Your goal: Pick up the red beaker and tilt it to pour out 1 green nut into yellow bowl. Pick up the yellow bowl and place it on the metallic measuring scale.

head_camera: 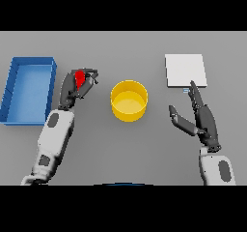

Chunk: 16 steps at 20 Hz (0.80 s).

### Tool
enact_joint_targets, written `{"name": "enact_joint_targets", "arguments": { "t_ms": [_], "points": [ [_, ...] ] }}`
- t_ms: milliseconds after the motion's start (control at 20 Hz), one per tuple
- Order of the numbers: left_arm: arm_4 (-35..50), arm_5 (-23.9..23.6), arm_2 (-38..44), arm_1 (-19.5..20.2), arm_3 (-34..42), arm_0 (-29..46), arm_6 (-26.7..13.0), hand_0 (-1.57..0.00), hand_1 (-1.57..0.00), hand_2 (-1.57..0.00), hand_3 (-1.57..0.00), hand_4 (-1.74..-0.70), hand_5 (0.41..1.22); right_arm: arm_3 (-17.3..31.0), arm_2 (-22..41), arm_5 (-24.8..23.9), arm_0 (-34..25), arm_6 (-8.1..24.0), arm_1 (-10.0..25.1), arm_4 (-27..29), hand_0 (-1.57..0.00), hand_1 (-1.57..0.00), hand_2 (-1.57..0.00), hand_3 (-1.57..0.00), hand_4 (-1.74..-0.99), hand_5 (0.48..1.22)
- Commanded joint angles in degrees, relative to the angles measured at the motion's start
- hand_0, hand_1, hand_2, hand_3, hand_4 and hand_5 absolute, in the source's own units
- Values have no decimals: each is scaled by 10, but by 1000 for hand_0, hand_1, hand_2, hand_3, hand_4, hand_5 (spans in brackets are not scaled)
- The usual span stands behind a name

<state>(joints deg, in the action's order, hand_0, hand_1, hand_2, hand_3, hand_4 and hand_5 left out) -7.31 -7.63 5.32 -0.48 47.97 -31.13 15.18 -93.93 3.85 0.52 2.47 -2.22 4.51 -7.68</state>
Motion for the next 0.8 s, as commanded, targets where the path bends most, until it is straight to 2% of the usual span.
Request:
{"name": "enact_joint_targets", "arguments": {
  "t_ms": [0,200,400,450,550,650,700,750],
  "points": [
    [-5,-4,-4,1,1,-1,-11,-1439,-1435,-1434,-1318,-1560,1163,-6,4,-4,3,-5,-2,-6,1,1,1,1,-1287,647],
    [-15,-7,-14,1,18,-2,-8,-1517,-1515,-1515,-1468,-1512,1197,-4,8,-8,-1,-4,-10,-9,1,1,1,1,-1289,652],
    [-17,-1,-15,2,65,-6,-33,-1549,-1548,-1548,-1529,-1500,1211,-2,9,-9,-7,-2,-8,-14,1,1,1,1,-1294,662],
    [-25,0,-19,11,79,-4,-38,-1553,-1553,-1553,-1537,-1499,1213,1,8,-7,2,-12,-6,-13,1,1,1,1,-1294,664],
    [-48,3,-36,22,111,-2,-58,-1560,-1559,-1559,-1549,-1496,1216,-6,6,-4,3,-17,-2,-9,1,1,1,1,-1289,664],
    [-84,5,-63,39,145,-9,-101,-1564,-1564,-1563,-1557,-1584,1181,7,7,0,4,-27,-3,-10,1,1,1,1,-1281,663],
    [-97,9,-74,45,159,-8,-118,-1565,-1565,-1565,-1560,-1616,1174,7,6,-3,-2,-20,-3,-12,1,1,1,1,-1277,664],
    [-107,13,-82,49,169,-6,-130,-1565,-1565,-1565,-1560,-1616,1170,3,7,-1,3,-27,0,-11,1,1,1,1,-1277,667]
  ]
}}
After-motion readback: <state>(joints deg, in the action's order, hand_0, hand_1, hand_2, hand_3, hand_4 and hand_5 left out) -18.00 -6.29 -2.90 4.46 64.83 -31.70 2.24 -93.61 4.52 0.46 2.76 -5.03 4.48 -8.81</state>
